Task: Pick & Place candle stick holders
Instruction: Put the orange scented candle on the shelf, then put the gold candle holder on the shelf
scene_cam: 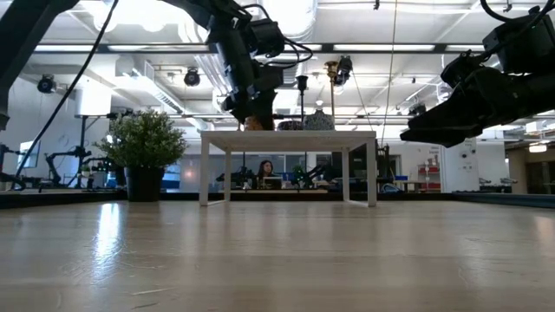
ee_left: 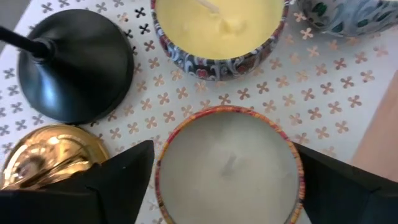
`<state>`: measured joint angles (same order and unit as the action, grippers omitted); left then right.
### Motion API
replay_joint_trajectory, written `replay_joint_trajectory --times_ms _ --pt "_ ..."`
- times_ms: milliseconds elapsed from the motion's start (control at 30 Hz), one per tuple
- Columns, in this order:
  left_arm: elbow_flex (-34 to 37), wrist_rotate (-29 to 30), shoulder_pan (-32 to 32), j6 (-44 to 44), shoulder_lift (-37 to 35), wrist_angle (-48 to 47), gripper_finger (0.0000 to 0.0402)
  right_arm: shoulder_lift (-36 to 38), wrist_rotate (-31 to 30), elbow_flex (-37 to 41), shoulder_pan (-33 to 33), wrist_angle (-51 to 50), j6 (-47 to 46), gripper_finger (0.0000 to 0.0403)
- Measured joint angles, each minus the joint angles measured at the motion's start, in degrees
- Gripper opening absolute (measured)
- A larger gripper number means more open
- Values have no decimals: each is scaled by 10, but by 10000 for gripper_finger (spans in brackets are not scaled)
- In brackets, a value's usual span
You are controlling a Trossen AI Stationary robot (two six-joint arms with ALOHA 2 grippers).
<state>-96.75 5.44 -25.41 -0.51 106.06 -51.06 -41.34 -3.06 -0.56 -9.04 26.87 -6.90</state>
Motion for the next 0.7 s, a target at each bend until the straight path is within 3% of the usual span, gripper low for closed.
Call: replay_joint_trajectory --times_ms 233,700 --pt "-2 41 5 -12 -1 -11 389 0 0 0 0 0 0 353" --pt "-84 14 19 -12 -3 -83 392 0 0 0 0 0 0 354"
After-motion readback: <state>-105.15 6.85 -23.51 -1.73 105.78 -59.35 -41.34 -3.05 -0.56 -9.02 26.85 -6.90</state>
